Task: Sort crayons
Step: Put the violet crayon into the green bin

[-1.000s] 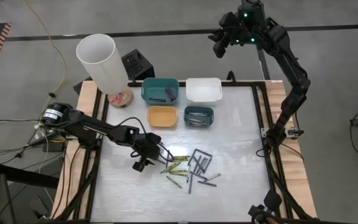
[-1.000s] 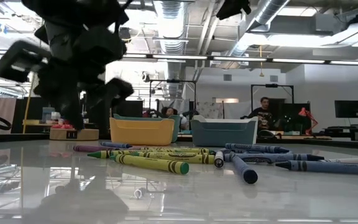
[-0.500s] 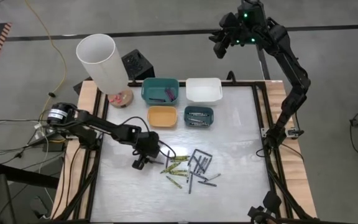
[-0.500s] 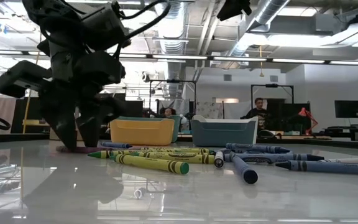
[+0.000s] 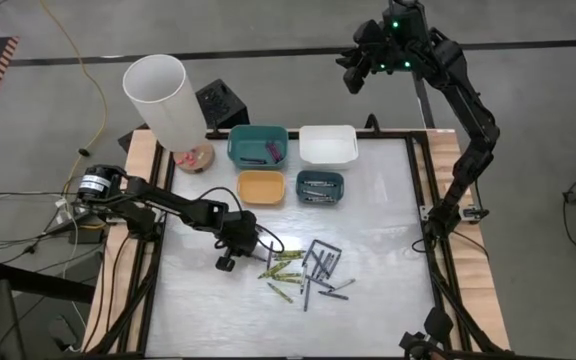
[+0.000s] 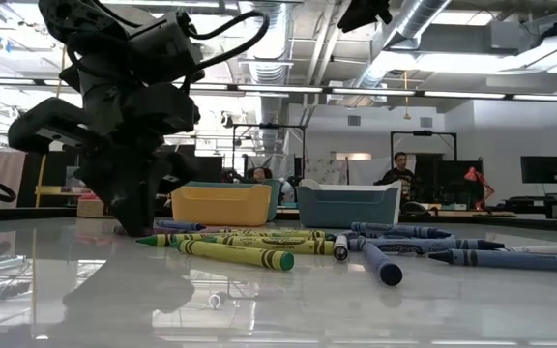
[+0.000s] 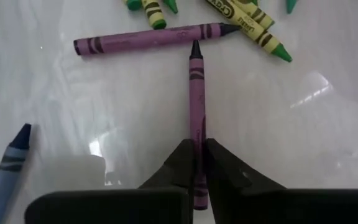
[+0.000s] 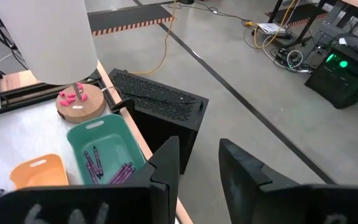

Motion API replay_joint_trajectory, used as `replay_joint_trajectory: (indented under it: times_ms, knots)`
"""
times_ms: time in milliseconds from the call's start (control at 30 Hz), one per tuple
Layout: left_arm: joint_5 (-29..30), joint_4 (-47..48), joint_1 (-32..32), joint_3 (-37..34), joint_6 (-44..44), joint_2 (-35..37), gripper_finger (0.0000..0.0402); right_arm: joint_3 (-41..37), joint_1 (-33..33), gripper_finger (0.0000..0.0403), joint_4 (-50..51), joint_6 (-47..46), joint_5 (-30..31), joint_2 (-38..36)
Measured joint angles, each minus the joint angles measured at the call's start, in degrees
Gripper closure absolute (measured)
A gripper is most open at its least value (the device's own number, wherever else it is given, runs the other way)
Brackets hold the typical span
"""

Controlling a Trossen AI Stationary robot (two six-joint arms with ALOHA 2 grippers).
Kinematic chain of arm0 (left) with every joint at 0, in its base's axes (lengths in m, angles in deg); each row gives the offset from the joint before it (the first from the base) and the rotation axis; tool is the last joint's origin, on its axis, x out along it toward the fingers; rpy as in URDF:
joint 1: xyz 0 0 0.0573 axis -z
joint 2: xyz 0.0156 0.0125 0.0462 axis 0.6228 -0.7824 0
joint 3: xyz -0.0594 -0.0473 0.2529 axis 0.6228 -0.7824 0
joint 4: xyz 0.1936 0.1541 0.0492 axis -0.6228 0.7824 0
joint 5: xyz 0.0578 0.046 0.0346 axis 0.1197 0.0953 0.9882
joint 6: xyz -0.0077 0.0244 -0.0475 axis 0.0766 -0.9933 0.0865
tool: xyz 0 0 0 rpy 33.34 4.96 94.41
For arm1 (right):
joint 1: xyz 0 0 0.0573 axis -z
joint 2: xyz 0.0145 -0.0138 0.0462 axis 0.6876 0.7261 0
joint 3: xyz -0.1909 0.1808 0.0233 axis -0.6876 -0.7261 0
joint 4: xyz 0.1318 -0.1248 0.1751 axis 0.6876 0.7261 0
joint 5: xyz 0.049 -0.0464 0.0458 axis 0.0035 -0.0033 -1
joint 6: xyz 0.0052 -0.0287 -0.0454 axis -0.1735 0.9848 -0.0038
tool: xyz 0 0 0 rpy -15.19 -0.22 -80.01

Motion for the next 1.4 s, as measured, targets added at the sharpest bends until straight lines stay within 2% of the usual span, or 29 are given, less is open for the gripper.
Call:
replay_joint_trajectory:
  times_ms: [133, 333, 567, 767, 900, 1033, 1233, 1400]
  knots:
    - [-1.11, -0.45, -0.76, -0.11, 3.11, 2.22, 0.0398, 0.00, 0.00, 0.0294, 0.00, 0.00, 0.00, 0.00]
    - [0.29, 1.58, -2.05, -0.26, 7.34, 7.13, 0.0400, 0.00, 0.00, 0.0294, 0.00, -0.06, -0.49, 0.00]
    - [9.41, 2.33, -3.30, -0.20, 10.77, 16.06, 0.0401, 0.02, 0.00, 0.0294, -0.09, -1.64, -8.90, 0.00]
    - [18.70, 0.27, -8.23, -0.20, 11.41, 24.70, 0.0401, 0.02, -0.47, 0.0294, -0.15, -1.85, -10.41, 0.00]
    - [23.03, -9.30, -13.49, -0.18, 12.08, 30.35, 0.0401, 0.02, -1.92, 0.0294, -0.87, -1.92, -12.28, 0.00]
    - [23.28, -23.71, -18.06, -0.11, 12.26, 33.98, 0.0401, 0.07, -4.70, 0.0294, -4.05, -2.16, -14.15, 0.73]
    - [23.30, -41.95, -21.81, -0.09, 11.91, 35.47, 0.0401, 0.07, -7.86, 0.0294, -8.73, -4.02, -20.97, 5.19]
    - [23.27, -49.41, -22.20, -0.07, 11.47, 35.48, 0.0401, 0.02, -11.33, 0.0294, -13.24, -4.09, -24.03, 9.55]
